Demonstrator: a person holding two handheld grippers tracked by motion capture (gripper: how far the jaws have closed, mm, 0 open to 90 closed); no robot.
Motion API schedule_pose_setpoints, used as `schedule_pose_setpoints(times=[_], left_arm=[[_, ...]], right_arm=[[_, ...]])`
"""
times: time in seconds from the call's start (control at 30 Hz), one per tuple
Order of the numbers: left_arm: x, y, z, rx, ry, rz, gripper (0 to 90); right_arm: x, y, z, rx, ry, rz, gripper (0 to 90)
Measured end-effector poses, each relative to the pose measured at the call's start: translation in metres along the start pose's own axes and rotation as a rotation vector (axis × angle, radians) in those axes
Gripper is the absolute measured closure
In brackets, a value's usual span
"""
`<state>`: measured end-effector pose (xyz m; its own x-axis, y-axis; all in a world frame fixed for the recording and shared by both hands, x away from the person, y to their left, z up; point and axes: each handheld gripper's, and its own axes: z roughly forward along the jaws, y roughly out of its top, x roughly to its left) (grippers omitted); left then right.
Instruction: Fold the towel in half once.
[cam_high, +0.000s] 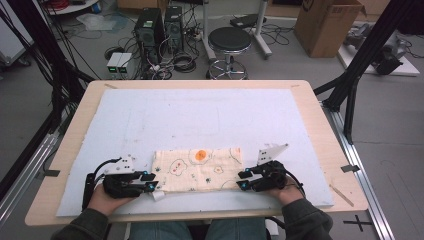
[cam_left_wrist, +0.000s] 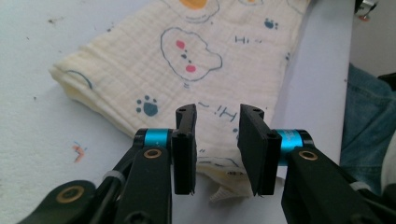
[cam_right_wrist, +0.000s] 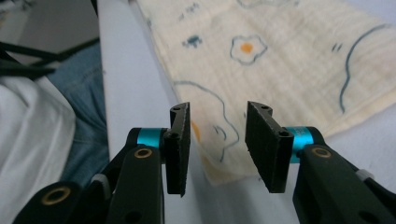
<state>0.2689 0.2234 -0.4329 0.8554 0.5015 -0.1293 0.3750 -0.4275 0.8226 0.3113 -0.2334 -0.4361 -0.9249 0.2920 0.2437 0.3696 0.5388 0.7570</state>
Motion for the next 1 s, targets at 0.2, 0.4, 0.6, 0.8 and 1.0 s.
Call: schedule_pose_setpoints(times=[0.2,0.4,0.6,0.8,1.0], left_arm=[[0.002,0.002,-0.004,-0.035,0.002,-0.013,63.7],[0.005,0.009,0.000,-0.052,0.030,-0.024,62.9],[0.024,0.025,0.018,-0.041,0.172,-0.069,72.3],[0.045,0.038,0.040,-0.011,0.240,-0.104,78.9],[0.056,0.032,0.051,0.053,0.264,-0.148,81.1]], right_arm=[[0.000,0.004,-0.006,-0.051,-0.008,0.017,55.2],[-0.003,0.013,-0.006,-0.055,-0.048,0.014,55.5],[-0.028,0.031,-0.001,-0.065,-0.159,0.062,74.4],[-0.051,0.051,0.023,-0.045,-0.208,0.090,78.0],[-0.068,0.050,0.040,0.023,-0.248,0.133,80.7]])
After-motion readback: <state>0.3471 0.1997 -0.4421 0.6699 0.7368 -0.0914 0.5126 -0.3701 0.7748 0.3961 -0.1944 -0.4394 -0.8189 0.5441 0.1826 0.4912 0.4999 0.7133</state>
